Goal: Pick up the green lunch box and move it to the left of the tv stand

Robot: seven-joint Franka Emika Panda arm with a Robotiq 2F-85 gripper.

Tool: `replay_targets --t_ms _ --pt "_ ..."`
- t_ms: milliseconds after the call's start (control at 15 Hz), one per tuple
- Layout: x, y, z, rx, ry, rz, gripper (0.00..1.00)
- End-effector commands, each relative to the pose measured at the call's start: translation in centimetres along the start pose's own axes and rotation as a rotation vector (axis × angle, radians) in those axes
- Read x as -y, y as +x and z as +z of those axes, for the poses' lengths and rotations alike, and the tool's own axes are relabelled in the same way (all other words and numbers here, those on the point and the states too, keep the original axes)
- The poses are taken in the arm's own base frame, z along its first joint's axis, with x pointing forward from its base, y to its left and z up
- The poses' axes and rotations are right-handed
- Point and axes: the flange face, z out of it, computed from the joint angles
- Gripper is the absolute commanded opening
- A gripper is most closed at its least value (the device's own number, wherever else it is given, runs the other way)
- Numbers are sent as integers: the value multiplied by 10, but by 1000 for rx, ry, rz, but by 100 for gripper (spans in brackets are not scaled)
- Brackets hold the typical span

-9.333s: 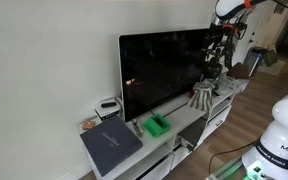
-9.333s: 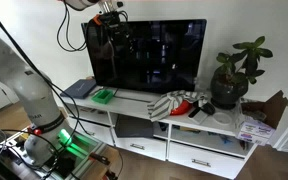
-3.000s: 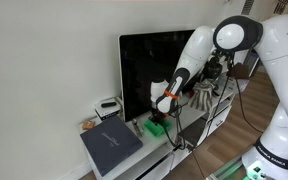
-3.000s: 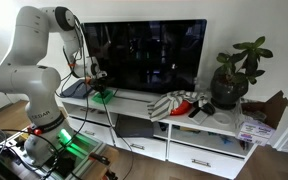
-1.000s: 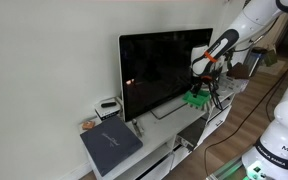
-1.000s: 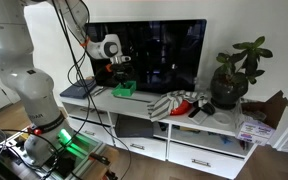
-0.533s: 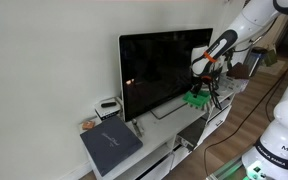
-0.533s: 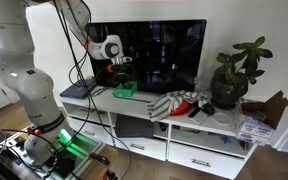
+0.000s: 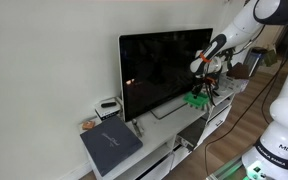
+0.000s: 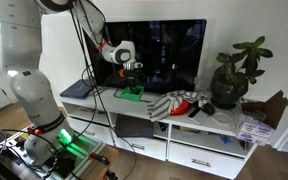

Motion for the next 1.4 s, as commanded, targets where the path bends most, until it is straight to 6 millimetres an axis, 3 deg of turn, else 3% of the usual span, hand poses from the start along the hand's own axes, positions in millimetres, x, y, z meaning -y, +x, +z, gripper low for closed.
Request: replay_targets --t_ms 0,600,933,1333 --pt "-17 16 32 13 47 -17 3" --pt "-31 43 105 13 113 -45 3" --pt "-47 56 119 -6 105 -41 3" --pt "-70 59 119 -15 80 7 3"
